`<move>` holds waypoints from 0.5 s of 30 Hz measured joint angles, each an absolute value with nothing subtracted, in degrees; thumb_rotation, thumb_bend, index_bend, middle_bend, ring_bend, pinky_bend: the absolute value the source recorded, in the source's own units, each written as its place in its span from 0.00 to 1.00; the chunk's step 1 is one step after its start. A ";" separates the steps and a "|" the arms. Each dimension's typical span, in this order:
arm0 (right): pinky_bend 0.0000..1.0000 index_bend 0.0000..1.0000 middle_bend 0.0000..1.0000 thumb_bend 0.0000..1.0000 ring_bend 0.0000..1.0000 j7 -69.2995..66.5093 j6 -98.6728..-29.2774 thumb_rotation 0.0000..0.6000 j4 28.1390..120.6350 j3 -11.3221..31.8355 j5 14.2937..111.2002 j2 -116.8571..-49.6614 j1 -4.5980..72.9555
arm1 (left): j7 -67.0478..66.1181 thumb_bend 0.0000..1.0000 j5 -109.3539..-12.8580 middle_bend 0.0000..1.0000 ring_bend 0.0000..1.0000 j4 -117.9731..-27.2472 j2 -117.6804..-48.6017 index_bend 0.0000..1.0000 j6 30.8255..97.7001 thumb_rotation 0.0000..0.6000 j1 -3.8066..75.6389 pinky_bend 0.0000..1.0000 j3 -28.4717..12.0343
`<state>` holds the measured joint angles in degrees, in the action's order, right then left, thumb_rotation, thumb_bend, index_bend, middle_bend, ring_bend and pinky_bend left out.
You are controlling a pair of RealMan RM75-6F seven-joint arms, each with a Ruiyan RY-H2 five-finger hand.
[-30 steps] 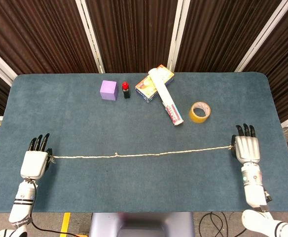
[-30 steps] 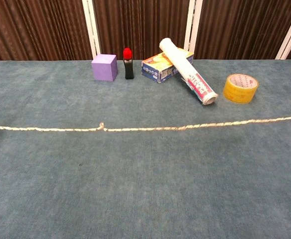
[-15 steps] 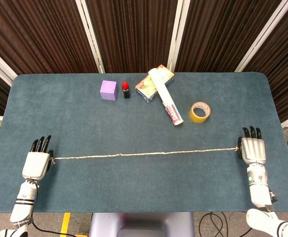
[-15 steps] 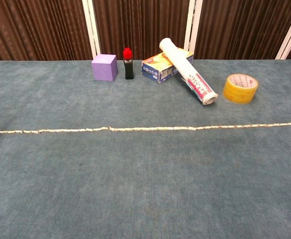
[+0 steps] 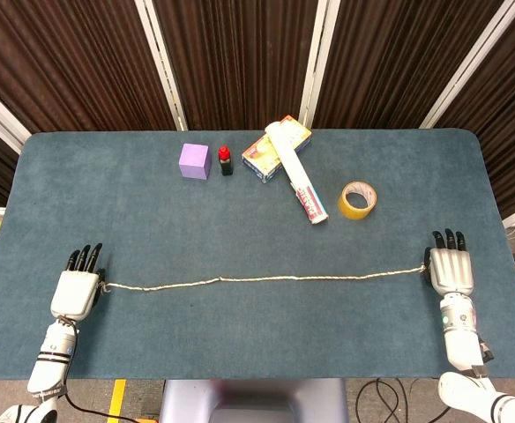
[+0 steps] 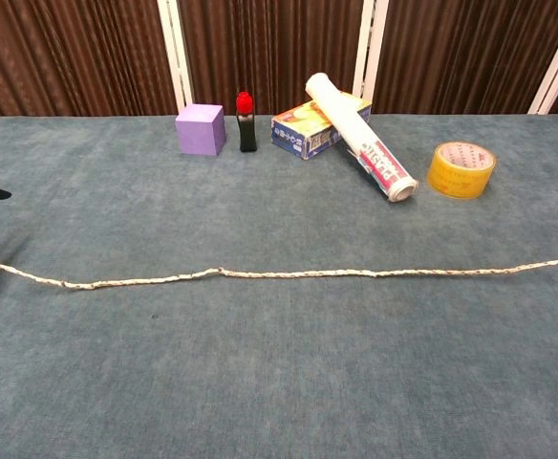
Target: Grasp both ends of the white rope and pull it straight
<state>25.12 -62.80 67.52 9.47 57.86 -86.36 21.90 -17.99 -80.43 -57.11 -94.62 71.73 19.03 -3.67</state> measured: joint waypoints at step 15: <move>0.00 0.00 0.00 0.40 0.00 34.36 -60.15 1.00 70.47 8.64 51.35 -83.66 22.32 | -17.82 0.40 -78.42 0.00 0.00 -59.00 -93.41 0.00 69.67 1.00 18.70 0.14 -3.87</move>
